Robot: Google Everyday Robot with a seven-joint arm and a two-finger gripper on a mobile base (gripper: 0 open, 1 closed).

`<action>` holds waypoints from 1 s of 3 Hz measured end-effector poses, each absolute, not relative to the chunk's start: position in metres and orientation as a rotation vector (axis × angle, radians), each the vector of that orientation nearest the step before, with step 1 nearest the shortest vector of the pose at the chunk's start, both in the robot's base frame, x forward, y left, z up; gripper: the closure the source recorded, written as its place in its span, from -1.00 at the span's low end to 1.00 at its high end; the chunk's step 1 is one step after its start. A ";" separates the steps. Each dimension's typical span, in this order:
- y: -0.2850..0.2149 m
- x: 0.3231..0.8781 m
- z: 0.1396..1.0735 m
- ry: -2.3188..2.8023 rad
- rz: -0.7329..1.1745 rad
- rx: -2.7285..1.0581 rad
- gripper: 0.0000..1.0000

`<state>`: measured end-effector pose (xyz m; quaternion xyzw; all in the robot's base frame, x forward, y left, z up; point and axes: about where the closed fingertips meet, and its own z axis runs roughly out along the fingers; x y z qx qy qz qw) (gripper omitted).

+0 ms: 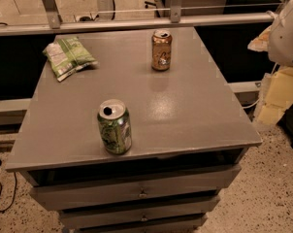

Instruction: Knock orange can over

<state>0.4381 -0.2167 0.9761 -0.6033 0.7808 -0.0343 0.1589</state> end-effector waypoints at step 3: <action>-0.203 0.511 0.940 2.123 -0.036 -1.615 -1.00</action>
Offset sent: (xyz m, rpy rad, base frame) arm 0.0693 0.0057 -0.0334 0.1216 -0.1071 -0.0024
